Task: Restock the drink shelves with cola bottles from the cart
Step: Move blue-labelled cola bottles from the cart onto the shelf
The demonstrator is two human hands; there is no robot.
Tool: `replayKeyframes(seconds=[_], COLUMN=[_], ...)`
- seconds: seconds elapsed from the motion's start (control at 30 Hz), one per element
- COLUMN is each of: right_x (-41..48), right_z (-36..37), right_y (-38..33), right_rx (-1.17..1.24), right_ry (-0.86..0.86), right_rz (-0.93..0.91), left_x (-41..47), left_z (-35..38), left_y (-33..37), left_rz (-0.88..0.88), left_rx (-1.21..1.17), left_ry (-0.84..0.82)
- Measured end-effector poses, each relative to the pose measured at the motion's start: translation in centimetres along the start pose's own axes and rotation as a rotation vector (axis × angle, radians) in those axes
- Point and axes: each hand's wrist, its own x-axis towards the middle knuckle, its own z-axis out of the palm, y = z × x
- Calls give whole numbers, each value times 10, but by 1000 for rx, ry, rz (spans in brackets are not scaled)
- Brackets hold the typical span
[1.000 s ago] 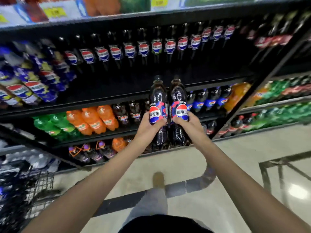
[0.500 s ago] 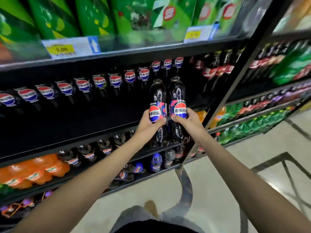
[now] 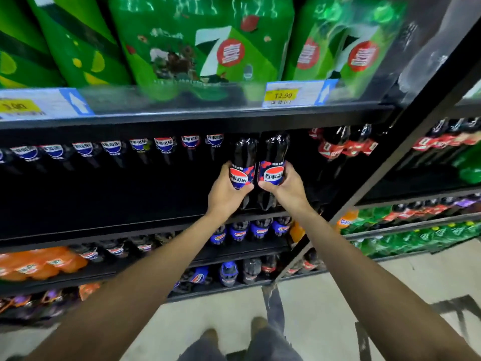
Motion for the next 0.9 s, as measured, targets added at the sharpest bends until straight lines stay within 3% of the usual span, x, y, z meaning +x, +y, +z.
replayKeyframes(seconds=[0.4,0.7,0.9], right_x=[50,41,34], right_z=[-11,-10,-2], right_y=[29,40,58], right_rx=[-25,-48,-64], right_ry=[-93,-158,-66], right_rz=[-121,-130,-139], left_x=[14,1,5], left_z=[31,37,50], left_y=[1,-4,-21], left_rz=[25,-9,1], left_rx=[31,34,54], left_ry=[119,62,155])
